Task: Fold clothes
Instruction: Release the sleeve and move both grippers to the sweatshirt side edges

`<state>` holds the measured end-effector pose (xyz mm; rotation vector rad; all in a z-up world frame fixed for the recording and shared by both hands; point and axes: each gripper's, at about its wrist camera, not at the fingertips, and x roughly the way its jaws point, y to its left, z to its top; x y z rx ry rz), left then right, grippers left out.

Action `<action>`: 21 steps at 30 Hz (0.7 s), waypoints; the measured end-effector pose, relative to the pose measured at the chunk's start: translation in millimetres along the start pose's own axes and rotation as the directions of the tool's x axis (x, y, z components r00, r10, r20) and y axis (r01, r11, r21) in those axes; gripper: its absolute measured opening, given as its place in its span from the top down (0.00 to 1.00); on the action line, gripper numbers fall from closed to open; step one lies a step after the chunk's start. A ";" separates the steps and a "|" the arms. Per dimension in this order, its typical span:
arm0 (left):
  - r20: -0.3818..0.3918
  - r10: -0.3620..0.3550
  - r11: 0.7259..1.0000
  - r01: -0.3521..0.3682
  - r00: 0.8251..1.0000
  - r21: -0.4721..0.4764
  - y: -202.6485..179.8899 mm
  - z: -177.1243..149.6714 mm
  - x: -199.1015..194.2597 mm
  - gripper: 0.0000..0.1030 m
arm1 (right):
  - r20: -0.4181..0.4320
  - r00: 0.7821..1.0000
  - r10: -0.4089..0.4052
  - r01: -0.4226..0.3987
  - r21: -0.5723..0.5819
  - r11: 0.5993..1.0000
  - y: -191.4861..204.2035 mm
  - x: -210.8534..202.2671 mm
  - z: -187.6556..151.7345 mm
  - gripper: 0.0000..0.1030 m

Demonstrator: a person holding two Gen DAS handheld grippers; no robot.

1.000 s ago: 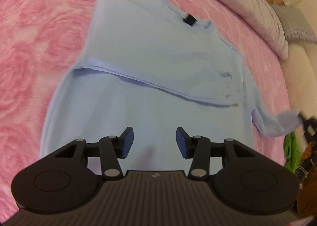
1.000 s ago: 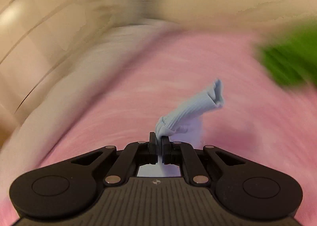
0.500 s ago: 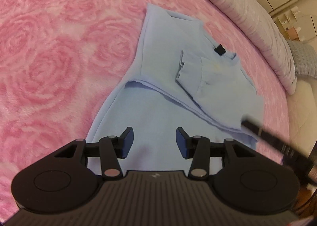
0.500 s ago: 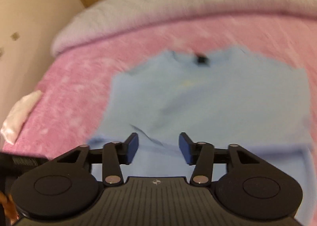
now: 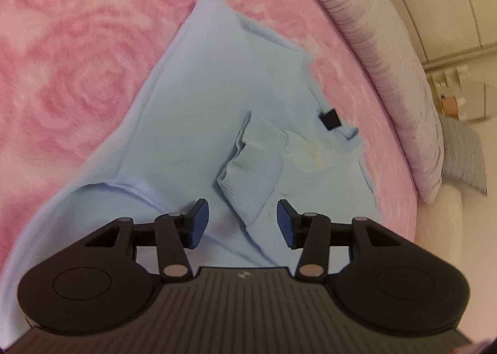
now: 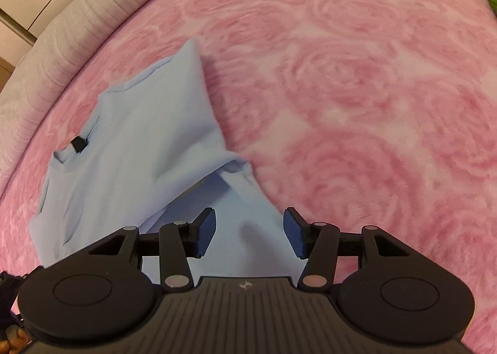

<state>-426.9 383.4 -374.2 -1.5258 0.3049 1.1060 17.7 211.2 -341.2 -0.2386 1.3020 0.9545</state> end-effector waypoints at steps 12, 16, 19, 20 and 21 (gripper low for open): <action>0.196 -0.076 0.963 0.020 0.978 0.270 -31.8 8.7 -30.7 0.98 | -0.010 0.996 -0.088 0.086 -0.128 0.988 6.7 5.2 -10.3 0.46; 0.104 0.028 0.962 -0.055 0.994 0.268 -10.0 19.2 -14.9 0.97 | -0.042 0.992 -0.119 0.110 -0.175 0.978 4.2 8.7 -20.6 0.47; 0.052 0.082 0.961 -0.093 0.995 0.259 4.1 19.0 -4.8 0.90 | -0.064 0.989 -0.135 0.121 -0.187 0.975 1.4 9.8 -28.7 0.47; 0.062 0.095 0.955 -0.109 0.994 0.275 3.2 17.7 -9.6 0.89 | -0.063 0.989 -0.134 0.119 -0.200 0.973 1.5 7.6 -31.4 0.47; 0.072 0.108 0.948 -0.124 0.992 0.294 2.4 16.3 -16.2 0.86 | -0.066 0.988 -0.137 0.121 -0.215 0.969 0.8 4.9 -34.1 0.47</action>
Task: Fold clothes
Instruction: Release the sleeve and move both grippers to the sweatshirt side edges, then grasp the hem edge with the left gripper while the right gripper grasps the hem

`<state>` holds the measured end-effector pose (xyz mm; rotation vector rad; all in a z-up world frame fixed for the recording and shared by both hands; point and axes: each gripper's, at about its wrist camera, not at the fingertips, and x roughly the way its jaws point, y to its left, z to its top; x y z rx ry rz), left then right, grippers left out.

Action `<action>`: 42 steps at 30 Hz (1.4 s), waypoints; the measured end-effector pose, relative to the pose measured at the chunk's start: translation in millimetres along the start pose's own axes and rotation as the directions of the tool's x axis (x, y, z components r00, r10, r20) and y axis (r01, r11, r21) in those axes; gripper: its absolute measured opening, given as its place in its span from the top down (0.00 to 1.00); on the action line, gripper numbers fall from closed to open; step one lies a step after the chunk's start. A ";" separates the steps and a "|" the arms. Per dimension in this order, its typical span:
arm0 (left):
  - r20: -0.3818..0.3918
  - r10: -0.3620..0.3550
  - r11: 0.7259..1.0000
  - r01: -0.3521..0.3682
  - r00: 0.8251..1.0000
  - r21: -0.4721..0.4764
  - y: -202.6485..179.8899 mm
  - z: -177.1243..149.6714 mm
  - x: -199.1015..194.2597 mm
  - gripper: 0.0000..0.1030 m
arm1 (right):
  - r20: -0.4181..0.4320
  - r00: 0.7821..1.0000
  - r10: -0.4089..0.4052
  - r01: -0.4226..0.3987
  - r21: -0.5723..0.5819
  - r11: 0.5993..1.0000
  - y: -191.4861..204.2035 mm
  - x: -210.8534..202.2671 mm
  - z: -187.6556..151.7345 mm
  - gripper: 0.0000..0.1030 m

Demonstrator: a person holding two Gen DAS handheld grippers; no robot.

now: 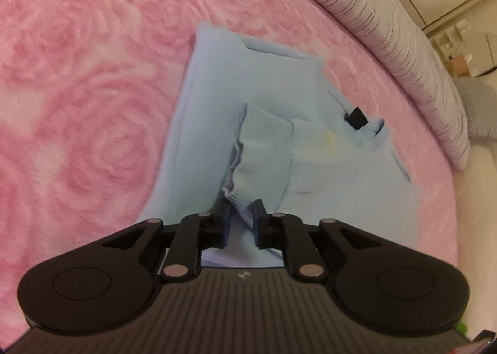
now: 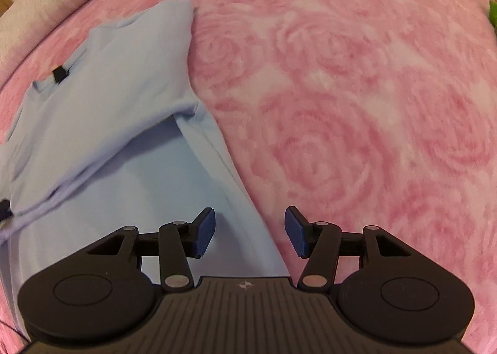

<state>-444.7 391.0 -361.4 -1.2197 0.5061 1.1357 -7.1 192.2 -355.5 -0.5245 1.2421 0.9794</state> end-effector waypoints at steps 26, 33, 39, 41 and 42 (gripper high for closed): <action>-0.088 -0.075 0.991 0.065 0.993 -0.113 124.4 -178.2 -137.4 0.90 | -0.046 0.982 0.181 -0.177 0.085 0.981 -76.6 -48.3 -126.1 0.78; 0.007 -0.112 0.982 0.112 0.994 -0.154 124.4 -201.9 -145.5 0.68 | -0.002 0.953 0.303 -0.302 0.071 0.951 -102.0 -57.5 -135.8 0.59; 0.031 -0.160 0.967 0.163 0.987 -0.196 126.9 -205.4 -129.2 0.95 | 0.004 0.938 0.346 -0.345 0.092 0.934 -96.2 -37.5 -132.7 0.90; 0.030 -0.171 0.974 0.173 0.985 -0.148 125.3 -205.0 -130.5 0.97 | 0.004 0.942 0.334 -0.333 0.097 0.938 -92.1 -36.2 -131.5 0.92; 0.029 -0.173 0.977 0.176 0.984 -0.120 125.4 -204.6 -134.8 0.98 | 0.011 0.944 0.331 -0.330 0.089 0.940 -92.3 -40.4 -133.8 0.93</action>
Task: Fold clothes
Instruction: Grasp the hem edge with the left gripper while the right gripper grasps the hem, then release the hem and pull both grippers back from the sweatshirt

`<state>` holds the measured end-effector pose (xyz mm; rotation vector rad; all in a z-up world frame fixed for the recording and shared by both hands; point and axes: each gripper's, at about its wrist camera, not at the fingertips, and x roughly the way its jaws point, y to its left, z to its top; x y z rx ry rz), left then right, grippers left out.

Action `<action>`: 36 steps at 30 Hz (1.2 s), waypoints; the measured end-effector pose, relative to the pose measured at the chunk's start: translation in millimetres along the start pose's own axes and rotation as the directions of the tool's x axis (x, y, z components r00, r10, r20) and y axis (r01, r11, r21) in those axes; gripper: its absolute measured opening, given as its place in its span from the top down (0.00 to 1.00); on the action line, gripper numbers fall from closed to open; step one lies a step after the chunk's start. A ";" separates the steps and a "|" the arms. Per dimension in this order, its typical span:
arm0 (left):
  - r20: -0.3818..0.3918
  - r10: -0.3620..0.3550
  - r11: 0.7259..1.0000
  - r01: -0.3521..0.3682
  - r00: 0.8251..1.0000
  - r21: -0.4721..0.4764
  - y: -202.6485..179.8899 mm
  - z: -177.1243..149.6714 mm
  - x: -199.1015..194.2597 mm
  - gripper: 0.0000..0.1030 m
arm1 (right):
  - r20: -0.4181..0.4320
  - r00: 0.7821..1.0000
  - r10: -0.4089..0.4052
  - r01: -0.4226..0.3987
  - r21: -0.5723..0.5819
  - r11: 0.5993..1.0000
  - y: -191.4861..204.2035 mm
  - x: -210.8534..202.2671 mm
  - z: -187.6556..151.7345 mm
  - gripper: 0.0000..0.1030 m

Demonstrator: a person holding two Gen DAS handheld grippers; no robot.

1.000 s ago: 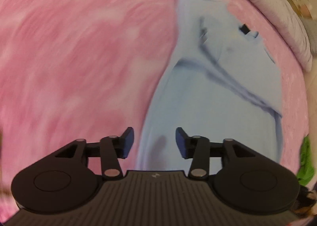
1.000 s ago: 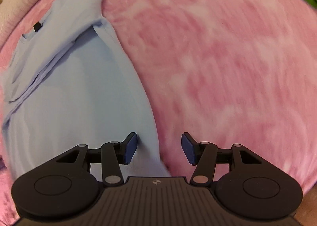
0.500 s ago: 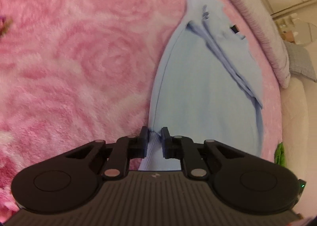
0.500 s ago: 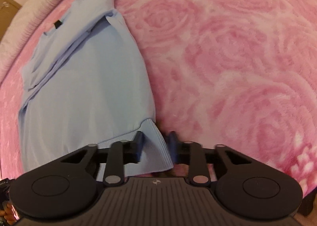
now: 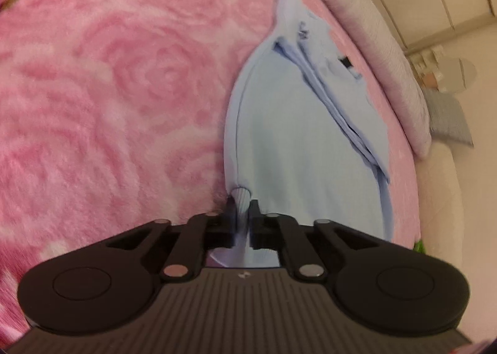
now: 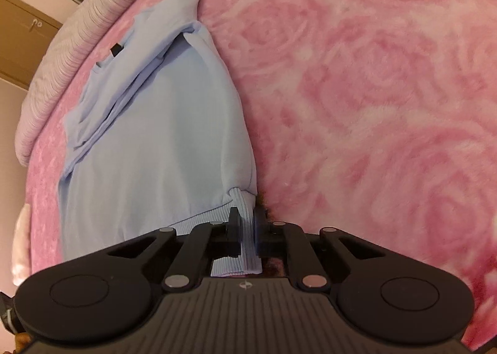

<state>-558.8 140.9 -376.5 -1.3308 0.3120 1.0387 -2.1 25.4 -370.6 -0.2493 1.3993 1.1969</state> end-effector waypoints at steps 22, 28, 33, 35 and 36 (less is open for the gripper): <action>0.102 -0.149 0.973 0.127 0.984 0.195 48.0 -97.0 -84.2 0.98 | 0.136 0.990 0.042 -0.046 0.026 0.999 -38.9 -65.6 -121.9 0.96; 0.143 -0.109 0.961 0.067 0.984 0.269 51.4 -113.2 -89.0 0.94 | 0.263 0.965 0.005 0.006 -0.041 0.999 -32.5 -60.3 -145.7 0.91; 0.202 0.068 0.953 -0.124 0.977 0.276 23.4 -128.6 -123.9 0.90 | 0.321 0.928 -0.189 0.206 -0.022 0.978 1.8 -85.6 -173.5 0.56; 0.259 0.095 0.936 -0.174 0.961 0.305 6.8 -137.4 -149.2 0.87 | 0.376 0.915 -0.147 0.178 -0.048 0.983 18.6 -112.4 -192.1 0.47; 0.276 0.100 0.926 -0.191 0.956 0.325 -1.9 -142.9 -159.3 0.79 | 0.400 0.909 -0.115 0.159 -0.079 0.984 29.1 -124.0 -201.5 0.39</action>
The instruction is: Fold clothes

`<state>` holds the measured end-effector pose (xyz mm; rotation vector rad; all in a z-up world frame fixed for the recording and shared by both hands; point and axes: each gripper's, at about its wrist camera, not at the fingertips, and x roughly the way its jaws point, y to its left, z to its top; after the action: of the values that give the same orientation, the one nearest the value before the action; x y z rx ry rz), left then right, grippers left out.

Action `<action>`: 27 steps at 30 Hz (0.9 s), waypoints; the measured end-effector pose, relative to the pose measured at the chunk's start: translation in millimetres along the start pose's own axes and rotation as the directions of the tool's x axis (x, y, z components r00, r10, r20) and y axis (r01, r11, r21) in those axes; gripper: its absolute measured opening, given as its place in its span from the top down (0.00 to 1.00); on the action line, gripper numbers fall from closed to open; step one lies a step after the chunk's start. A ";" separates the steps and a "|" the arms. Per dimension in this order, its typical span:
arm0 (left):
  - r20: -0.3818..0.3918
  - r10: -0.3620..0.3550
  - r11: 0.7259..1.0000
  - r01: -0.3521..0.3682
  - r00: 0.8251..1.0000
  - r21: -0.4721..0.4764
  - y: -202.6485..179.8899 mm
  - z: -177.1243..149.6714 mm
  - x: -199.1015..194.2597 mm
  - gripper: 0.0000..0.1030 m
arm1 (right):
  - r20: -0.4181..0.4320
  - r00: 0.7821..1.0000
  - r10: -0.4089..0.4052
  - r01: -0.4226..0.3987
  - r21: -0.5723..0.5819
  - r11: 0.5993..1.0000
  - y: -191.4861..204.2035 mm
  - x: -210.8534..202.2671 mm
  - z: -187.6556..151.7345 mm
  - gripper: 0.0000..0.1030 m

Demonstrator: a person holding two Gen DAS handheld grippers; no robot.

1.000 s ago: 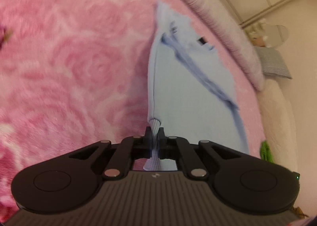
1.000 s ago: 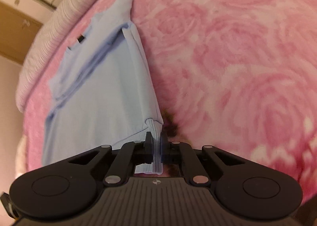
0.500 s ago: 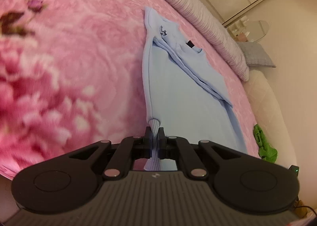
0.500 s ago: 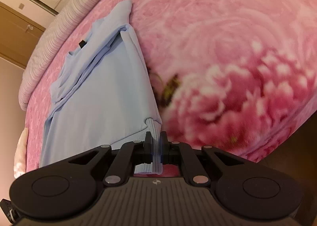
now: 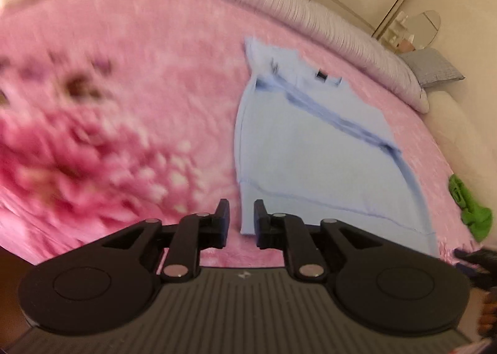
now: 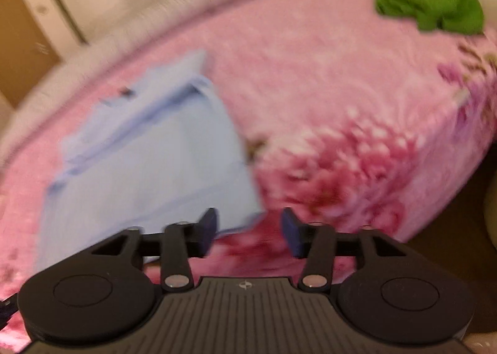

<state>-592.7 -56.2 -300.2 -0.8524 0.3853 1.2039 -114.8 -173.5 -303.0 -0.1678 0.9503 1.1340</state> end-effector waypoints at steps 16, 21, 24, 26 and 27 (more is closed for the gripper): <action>0.046 0.064 0.953 -0.074 0.997 0.293 -109.5 -33.1 -49.8 0.61 | 0.050 0.998 0.031 -0.017 -0.255 0.967 79.7 -74.9 -49.9 0.24; 0.028 0.098 0.947 -0.102 0.995 0.306 -113.2 -38.5 -39.6 0.61 | 0.046 0.999 0.018 -0.006 -0.257 0.966 80.2 -69.8 -51.1 0.22; 0.019 0.104 0.944 -0.105 0.994 0.314 -114.5 -43.5 -36.7 0.61 | 0.040 0.999 0.007 0.003 -0.258 0.966 79.1 -67.3 -53.1 0.22; 0.017 0.100 0.942 -0.100 0.995 0.321 -117.2 -47.0 -37.4 0.58 | 0.038 0.999 0.005 0.005 -0.258 0.966 77.8 -67.2 -54.1 0.22; 0.015 0.097 0.941 -0.097 0.995 0.324 -118.3 -48.4 -37.8 0.58 | 0.038 0.999 0.005 0.005 -0.257 0.966 77.1 -67.3 -54.4 0.22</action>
<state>-488.3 -129.8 -262.3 -0.5536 0.6142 1.1894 -214.9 -215.4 -262.6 -0.3557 0.7666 1.2545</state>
